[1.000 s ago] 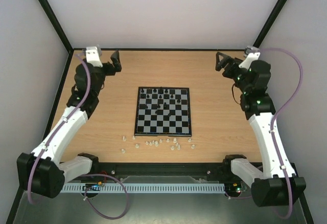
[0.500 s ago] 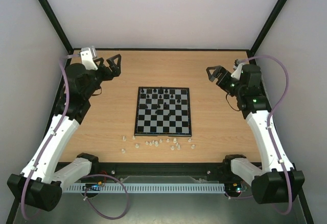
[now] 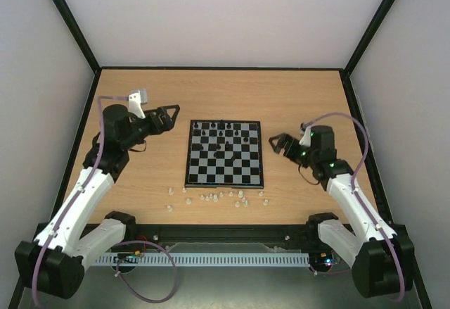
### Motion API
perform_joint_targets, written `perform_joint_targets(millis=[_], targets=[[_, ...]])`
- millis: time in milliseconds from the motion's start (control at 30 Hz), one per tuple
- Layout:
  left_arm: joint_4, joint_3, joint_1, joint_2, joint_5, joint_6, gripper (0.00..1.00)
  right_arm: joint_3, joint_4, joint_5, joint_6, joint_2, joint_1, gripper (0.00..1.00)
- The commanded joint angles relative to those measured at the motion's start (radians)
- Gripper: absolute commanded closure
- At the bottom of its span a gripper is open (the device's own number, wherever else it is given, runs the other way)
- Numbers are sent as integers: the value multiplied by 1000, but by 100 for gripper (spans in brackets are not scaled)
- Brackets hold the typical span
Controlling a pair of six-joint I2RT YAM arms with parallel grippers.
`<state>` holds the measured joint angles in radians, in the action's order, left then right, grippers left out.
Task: Set up the chess pieces on the board
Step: Pick up the chess piece from the chessboard.
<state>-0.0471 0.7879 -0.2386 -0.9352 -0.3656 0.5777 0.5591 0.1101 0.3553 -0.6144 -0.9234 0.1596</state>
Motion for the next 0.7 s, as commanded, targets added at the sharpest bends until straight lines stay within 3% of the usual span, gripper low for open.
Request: perform_joint_targets(millis=[0, 267, 467, 667], targets=[[82, -93, 3, -69, -147, 41, 0, -95, -85, -2, 6, 72, 63, 1], [19, -108, -88, 41, 76, -42, 1, -191, -72, -12, -15, 248, 92, 1], [-35, -62, -99, -46, 152, -35, 1, -196, -66, -6, 4, 205, 93, 1], [46, -91, -132, -47, 189, -13, 0, -177, -20, -7, 20, 199, 92, 1]])
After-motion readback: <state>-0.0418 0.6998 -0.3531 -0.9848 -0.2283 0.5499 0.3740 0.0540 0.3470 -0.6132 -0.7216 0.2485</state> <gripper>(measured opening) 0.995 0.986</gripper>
